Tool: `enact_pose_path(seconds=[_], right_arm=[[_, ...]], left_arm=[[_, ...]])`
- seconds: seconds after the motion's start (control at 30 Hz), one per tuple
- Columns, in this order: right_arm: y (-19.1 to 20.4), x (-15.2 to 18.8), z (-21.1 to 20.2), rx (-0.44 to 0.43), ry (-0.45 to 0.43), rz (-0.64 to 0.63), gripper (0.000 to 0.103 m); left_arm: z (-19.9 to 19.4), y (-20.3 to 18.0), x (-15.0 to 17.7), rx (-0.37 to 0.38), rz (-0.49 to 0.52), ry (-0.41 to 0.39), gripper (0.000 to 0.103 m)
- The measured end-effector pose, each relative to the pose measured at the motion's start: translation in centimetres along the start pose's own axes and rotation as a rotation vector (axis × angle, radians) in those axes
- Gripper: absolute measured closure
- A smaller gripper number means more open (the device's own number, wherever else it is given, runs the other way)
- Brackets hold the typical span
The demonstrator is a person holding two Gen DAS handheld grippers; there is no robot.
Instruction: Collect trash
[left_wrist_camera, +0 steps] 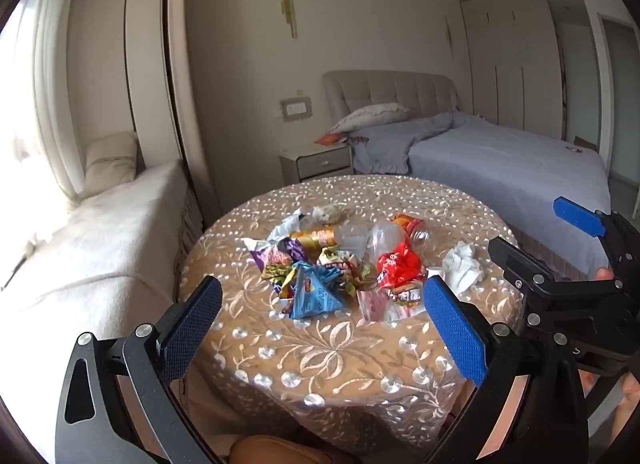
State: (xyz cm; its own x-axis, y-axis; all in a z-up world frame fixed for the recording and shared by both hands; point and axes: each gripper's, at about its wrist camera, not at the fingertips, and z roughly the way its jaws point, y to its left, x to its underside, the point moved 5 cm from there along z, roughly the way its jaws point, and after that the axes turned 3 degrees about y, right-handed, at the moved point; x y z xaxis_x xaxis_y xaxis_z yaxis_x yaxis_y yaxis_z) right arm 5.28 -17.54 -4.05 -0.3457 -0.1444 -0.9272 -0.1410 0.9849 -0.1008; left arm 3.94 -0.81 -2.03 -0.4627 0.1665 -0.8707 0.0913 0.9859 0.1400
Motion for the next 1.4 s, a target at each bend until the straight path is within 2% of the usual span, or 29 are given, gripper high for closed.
enact_pose_path(seconds=[1.4], right_arm=[[0.0, -0.5, 0.6, -0.017, -0.003, -0.004, 0.004]], left_arm=[[1.2, 0.5, 0.0, -0.009, -0.029, 0.044, 0.005]])
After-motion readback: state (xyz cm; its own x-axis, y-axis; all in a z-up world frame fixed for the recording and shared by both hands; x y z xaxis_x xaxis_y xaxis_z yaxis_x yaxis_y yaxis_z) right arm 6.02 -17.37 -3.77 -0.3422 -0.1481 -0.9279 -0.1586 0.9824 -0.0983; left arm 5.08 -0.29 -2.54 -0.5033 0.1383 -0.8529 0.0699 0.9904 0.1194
